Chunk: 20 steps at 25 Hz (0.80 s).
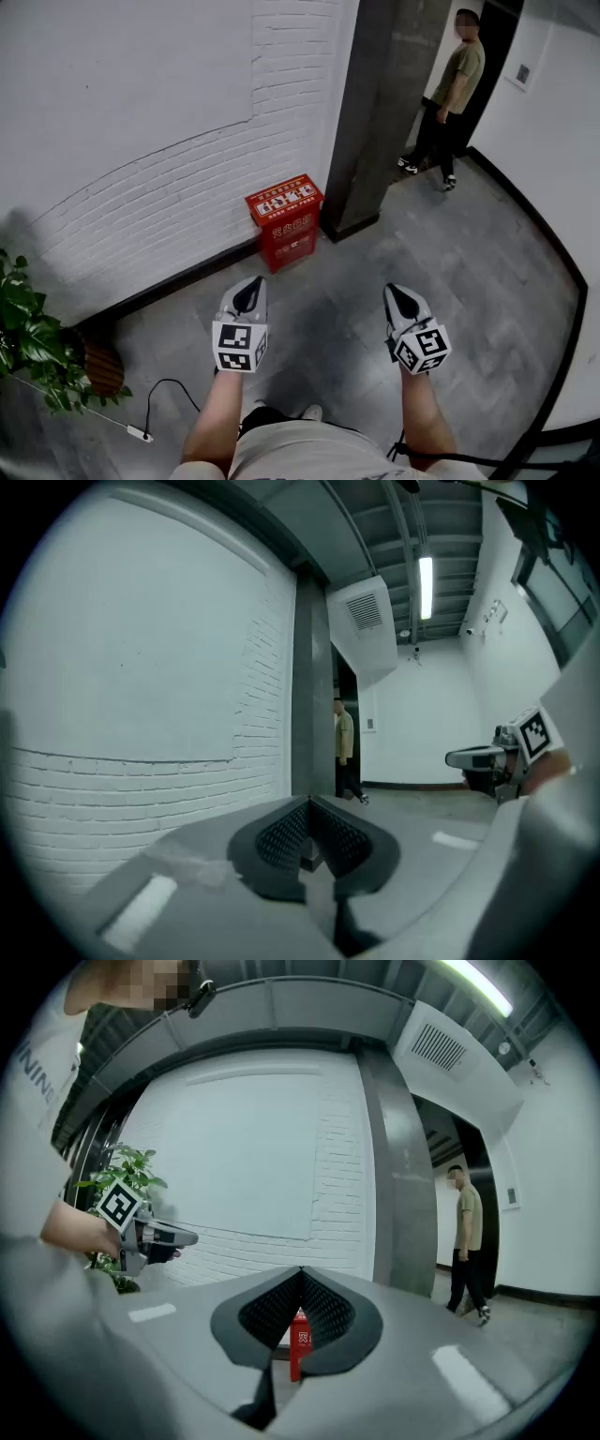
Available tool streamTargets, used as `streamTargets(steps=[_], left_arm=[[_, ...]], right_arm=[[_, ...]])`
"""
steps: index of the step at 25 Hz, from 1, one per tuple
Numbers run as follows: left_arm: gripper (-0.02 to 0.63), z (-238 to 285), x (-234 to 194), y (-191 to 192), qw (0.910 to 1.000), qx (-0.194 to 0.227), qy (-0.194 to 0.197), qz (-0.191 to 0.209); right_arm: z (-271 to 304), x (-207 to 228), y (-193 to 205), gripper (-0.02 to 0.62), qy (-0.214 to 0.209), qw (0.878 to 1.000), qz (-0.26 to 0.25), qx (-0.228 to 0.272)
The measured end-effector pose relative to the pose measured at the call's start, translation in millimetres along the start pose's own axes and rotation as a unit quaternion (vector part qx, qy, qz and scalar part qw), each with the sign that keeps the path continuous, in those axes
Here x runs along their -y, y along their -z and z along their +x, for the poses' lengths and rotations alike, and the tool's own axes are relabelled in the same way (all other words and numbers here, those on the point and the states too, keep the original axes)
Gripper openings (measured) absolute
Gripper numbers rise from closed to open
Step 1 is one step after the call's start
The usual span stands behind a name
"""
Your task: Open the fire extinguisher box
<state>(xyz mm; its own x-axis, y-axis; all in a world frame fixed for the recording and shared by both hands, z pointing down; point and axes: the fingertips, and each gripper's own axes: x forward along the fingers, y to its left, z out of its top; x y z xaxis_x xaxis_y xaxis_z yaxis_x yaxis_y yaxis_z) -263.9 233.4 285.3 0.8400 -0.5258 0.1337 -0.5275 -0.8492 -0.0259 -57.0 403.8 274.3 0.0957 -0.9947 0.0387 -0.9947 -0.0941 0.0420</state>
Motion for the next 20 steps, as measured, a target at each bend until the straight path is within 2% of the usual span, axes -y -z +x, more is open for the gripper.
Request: streamTargets(steps=[4,9,15,20], left_arm=[[0.003,18.6,5.6,-1.9,1.0,-0.007,0.002,0.002],[0.003,65.0,-16.3,-0.5,0.9999,-0.012,0.002,0.0],[0.003,161.6,-67.6,-4.3,1.0,-0.005,-0.002,0.003],[0.003,235.5,-116.6,-20.5,1.0,-0.002,0.008,0.005]], right_arm=[[10.2,17.5,8.8,0.006,-0.003,1.0,0.013,-0.008],[56.9,33.6,18.9,0.006,-0.013,1.0,0.019,-0.011],[155.2,75.2,22.7,0.006,-0.017,1.0,0.011,-0.014],[246.7,103.5,-2.4,0.006,-0.017,1.0,0.001,-0.001]])
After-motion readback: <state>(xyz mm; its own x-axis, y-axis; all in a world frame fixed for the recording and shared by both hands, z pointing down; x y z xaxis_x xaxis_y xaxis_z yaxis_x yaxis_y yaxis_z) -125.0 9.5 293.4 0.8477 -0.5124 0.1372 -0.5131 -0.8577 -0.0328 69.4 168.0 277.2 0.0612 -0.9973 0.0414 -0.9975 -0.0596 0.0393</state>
